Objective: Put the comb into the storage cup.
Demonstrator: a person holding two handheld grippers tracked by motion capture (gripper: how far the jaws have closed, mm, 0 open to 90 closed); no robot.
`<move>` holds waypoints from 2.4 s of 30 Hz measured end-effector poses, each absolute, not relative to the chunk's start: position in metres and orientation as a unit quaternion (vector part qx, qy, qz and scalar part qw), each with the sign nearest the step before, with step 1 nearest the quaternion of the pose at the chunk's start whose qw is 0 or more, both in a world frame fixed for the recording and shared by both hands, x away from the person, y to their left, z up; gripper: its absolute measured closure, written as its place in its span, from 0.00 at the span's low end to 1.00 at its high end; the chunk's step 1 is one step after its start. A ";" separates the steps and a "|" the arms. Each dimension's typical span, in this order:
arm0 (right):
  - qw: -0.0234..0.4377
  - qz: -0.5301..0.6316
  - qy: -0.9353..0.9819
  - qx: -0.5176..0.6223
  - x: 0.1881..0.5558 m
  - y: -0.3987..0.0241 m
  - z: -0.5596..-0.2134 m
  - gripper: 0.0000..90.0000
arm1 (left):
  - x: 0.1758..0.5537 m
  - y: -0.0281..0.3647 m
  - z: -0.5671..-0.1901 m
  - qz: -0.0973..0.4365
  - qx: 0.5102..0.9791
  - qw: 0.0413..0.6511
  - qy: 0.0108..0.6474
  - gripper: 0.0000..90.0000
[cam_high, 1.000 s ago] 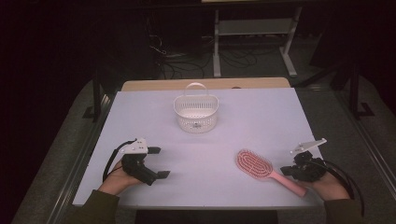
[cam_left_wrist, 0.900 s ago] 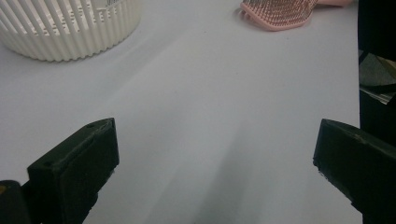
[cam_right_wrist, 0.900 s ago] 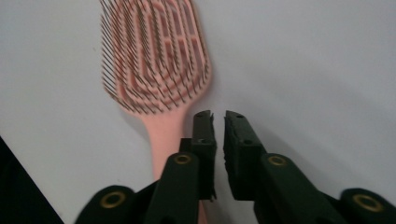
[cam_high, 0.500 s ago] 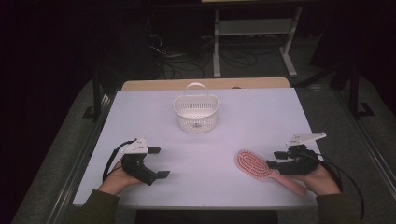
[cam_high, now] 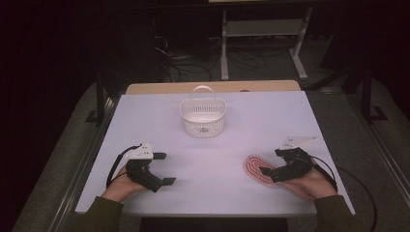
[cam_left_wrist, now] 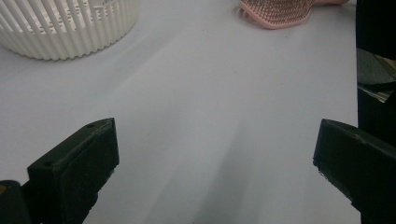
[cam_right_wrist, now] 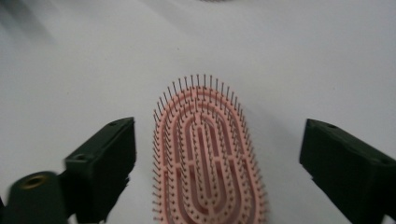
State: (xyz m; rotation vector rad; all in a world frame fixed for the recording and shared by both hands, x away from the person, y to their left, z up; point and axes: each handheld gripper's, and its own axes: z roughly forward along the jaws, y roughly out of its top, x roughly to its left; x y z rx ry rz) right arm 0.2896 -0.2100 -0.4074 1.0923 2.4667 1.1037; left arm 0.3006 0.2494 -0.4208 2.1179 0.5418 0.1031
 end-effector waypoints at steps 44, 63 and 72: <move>0.122 0.379 0.838 0.373 0.283 -0.216 -0.404 0.00 | 0.299 0.248 -0.422 0.043 0.863 0.455 0.216 0.00; 0.125 0.373 0.836 0.382 0.278 -0.229 -0.408 0.00 | 0.300 0.249 -0.422 0.042 0.863 0.455 0.217 0.00; 0.124 0.366 0.841 0.379 0.278 -0.232 -0.410 0.00 | 0.300 0.249 -0.422 0.042 0.863 0.455 0.217 0.00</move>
